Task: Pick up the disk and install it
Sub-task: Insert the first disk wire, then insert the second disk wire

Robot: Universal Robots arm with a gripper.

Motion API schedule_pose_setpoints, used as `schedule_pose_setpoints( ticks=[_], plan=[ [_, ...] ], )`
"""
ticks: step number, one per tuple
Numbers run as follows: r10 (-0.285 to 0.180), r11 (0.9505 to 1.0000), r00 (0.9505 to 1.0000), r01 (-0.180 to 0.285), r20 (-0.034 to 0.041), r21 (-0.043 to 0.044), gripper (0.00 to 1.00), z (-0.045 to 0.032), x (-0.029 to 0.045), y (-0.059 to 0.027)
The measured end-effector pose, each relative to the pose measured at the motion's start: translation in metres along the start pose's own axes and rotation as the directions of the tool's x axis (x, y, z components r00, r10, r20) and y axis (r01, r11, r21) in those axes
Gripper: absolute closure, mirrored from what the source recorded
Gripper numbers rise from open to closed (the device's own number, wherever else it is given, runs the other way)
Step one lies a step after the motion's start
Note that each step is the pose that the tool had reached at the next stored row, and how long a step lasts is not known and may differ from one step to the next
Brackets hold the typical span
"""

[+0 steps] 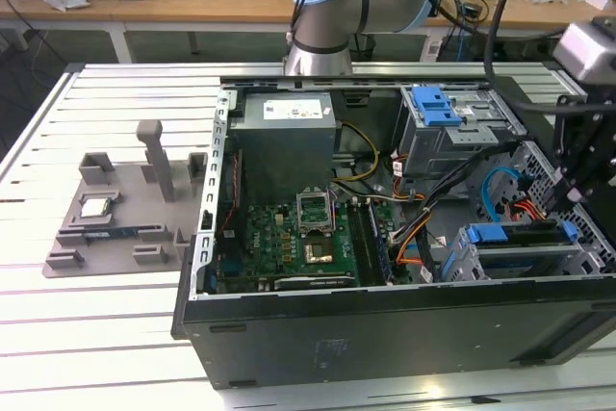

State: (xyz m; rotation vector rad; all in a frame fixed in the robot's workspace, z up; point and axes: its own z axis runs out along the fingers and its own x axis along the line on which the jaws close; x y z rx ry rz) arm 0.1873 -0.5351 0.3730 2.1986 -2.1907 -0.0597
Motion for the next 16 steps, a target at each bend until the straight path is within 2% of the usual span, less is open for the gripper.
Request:
schedule_pose_setpoints(
  ticks=[3, 9, 11, 12, 14, 16],
  plan=[
    [0.000, 1.0000, 1.0000, 0.000, -0.0001, 0.0005, 0.89, -0.0102, -0.0002, 0.0006],
    [0.000, 1.0000, 1.0000, 0.000, 0.0007, 0.0005, 0.89, -0.0106, -0.0002, 0.0006],
    [0.000, 1.0000, 1.0000, 0.000, 0.0011, 0.0005, 0.76, -0.0106, -0.0002, 0.0006],
    [0.000, 1.0000, 1.0000, 0.000, 0.0013, 0.0006, 0.64, -0.0106, -0.0002, 0.0006],
    [0.000, 1.0000, 1.0000, 0.000, 0.0010, 0.0006, 0.64, -0.0105, -0.0009, 0.0030],
    [0.000, 1.0000, 1.0000, 0.000, 0.0012, 0.0006, 0.64, -0.0096, -0.0077, 0.0075]
  ],
)
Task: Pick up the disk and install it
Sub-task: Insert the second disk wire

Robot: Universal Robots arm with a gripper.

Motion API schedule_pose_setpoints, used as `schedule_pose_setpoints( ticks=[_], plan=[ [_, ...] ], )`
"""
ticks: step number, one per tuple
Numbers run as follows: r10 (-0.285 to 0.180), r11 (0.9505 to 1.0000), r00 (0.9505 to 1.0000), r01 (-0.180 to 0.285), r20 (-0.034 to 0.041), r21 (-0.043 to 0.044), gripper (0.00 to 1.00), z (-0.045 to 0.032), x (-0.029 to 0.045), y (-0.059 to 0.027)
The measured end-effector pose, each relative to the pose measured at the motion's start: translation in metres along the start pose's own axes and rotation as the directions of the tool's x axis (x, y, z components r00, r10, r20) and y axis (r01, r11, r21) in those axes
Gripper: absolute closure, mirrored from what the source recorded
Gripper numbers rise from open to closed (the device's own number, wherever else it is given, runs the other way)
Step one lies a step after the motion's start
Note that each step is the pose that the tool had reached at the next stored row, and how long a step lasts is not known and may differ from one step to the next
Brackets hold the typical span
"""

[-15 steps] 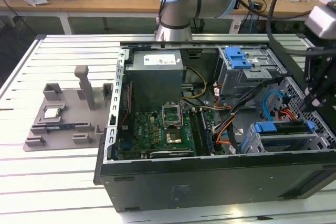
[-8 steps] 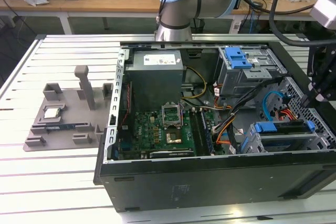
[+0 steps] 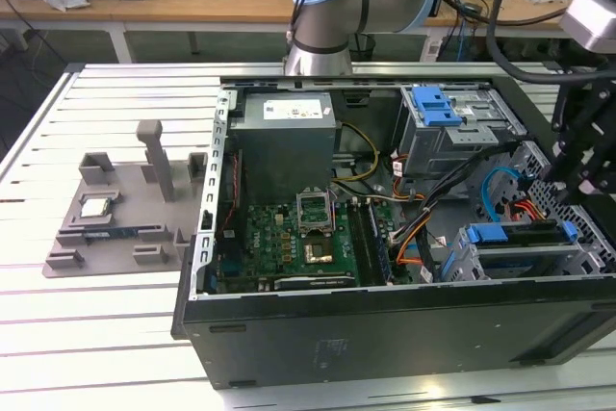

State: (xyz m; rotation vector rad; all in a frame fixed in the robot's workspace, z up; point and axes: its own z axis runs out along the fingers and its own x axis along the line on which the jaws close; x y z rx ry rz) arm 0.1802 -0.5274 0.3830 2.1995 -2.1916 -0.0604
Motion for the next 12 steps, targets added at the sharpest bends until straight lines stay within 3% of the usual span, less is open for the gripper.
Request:
schedule_pose_setpoints(
  ticks=[2, 3, 6, 11, 12],
  plan=[
    [0.000, 1.0000, 1.0000, 0.000, 0.0001, 0.0000, 0.64, 0.0008, -0.0080, 0.0039],
    [-0.001, 1.0000, 1.0000, 0.001, 0.0001, 0.0000, 0.64, 0.0021, -0.0101, 0.0101],
    [-0.014, 0.9999, 0.9999, 0.014, -0.0006, 0.0000, 0.64, 0.0083, -0.0102, 0.0129],
    [-0.014, 0.9999, 0.9999, 0.014, -0.0004, -0.0001, 0.65, 0.0088, -0.0102, 0.0129],
    [-0.014, 0.9999, 0.9999, 0.014, -0.0005, -0.0001, 0.72, 0.0088, -0.0102, 0.0129]
  ],
)
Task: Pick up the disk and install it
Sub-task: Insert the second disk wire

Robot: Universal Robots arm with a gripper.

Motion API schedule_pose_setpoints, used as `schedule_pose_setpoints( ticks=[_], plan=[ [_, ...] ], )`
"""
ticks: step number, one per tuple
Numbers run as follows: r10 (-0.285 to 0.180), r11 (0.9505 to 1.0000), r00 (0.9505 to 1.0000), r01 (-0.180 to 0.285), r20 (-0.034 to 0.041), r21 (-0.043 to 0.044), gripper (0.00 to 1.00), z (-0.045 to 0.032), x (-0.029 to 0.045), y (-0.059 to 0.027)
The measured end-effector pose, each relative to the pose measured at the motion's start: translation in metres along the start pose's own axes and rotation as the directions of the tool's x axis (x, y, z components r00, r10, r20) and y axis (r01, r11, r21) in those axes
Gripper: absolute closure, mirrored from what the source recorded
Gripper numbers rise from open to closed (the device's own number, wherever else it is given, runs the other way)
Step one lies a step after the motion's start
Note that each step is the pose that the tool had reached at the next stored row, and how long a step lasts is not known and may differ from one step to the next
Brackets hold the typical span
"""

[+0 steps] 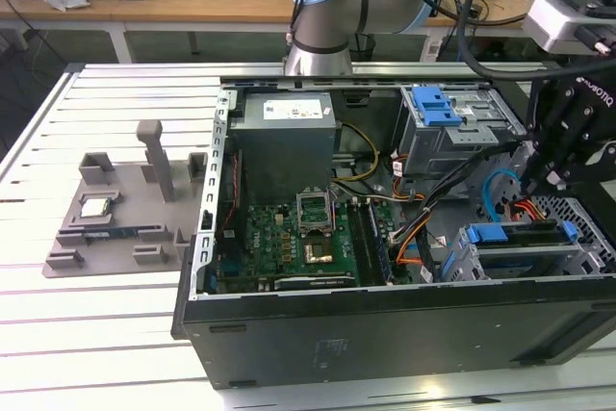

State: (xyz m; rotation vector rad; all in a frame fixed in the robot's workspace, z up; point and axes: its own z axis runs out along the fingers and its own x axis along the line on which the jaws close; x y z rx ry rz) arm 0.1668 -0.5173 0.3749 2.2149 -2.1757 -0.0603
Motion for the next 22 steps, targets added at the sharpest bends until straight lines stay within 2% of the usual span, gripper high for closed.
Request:
schedule_pose_setpoints(
  ticks=[3, 6, 11, 15, 19, 22],
  plan=[
    [0.000, 1.0000, 1.0000, 0.000, 0.0000, 0.0000, 0.89, 0.0002, 0.0000, 0.0000],
    [0.000, 1.0000, 1.0000, 0.000, 0.0002, 0.0000, 0.90, 0.0004, 0.0003, 0.0000],
    [0.000, 1.0000, 1.0000, 0.000, -0.0032, 0.0000, 0.90, 0.0039, 0.0078, 0.0004],
    [0.000, 1.0000, 1.0000, 0.000, -0.0089, -0.0002, 0.90, 0.0075, 0.0165, 0.0004],
    [0.001, 1.0000, 0.9999, -0.001, -0.0171, -0.0003, 0.90, 0.0123, 0.0284, 0.0004],
    [0.003, 1.0000, 0.9998, -0.003, -0.0171, -0.0003, 0.90, 0.0180, 0.0292, -0.0005]
  ],
)
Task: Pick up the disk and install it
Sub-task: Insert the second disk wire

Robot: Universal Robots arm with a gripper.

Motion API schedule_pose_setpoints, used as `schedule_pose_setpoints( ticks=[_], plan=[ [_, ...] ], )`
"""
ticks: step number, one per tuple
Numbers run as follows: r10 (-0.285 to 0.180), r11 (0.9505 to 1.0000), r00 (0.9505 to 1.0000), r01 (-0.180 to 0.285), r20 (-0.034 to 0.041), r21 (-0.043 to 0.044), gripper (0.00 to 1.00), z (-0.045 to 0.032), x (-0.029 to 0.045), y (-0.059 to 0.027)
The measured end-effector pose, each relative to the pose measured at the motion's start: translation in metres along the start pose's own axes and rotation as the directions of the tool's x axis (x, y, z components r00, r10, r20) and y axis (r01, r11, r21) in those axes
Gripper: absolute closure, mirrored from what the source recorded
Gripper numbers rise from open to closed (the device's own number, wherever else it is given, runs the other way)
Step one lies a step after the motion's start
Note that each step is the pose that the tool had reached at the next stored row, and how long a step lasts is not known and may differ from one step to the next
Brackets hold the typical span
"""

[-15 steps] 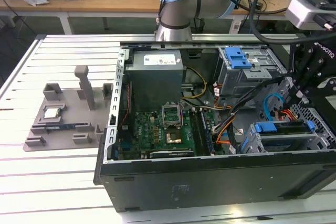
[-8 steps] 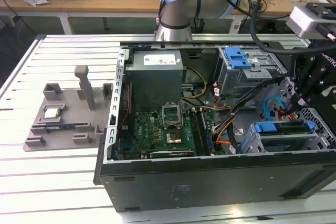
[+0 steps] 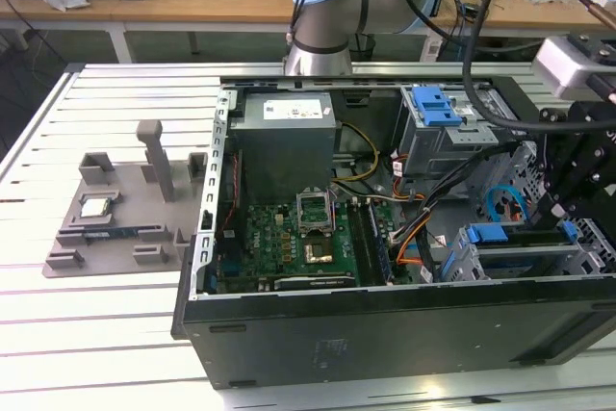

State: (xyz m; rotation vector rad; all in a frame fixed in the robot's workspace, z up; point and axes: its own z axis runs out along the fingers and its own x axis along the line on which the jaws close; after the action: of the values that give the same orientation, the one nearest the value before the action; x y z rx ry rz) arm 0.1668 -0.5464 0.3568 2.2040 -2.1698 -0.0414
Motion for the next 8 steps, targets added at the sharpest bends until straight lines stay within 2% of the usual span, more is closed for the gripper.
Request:
schedule_pose_setpoints(
  ticks=[3, 5, 8],
  plan=[
    [0.017, 0.9999, 0.9999, -0.017, 0.0010, -0.0003, 0.90, 0.0037, 0.0000, -0.0018],
    [0.047, 0.9989, 0.9989, -0.047, 0.0024, -0.0008, 0.90, 0.0063, 0.0000, -0.0036],
    [0.059, 0.9983, 0.9983, -0.059, 0.0030, -0.0010, 0.90, 0.0077, -0.0002, -0.0039]
  ],
)
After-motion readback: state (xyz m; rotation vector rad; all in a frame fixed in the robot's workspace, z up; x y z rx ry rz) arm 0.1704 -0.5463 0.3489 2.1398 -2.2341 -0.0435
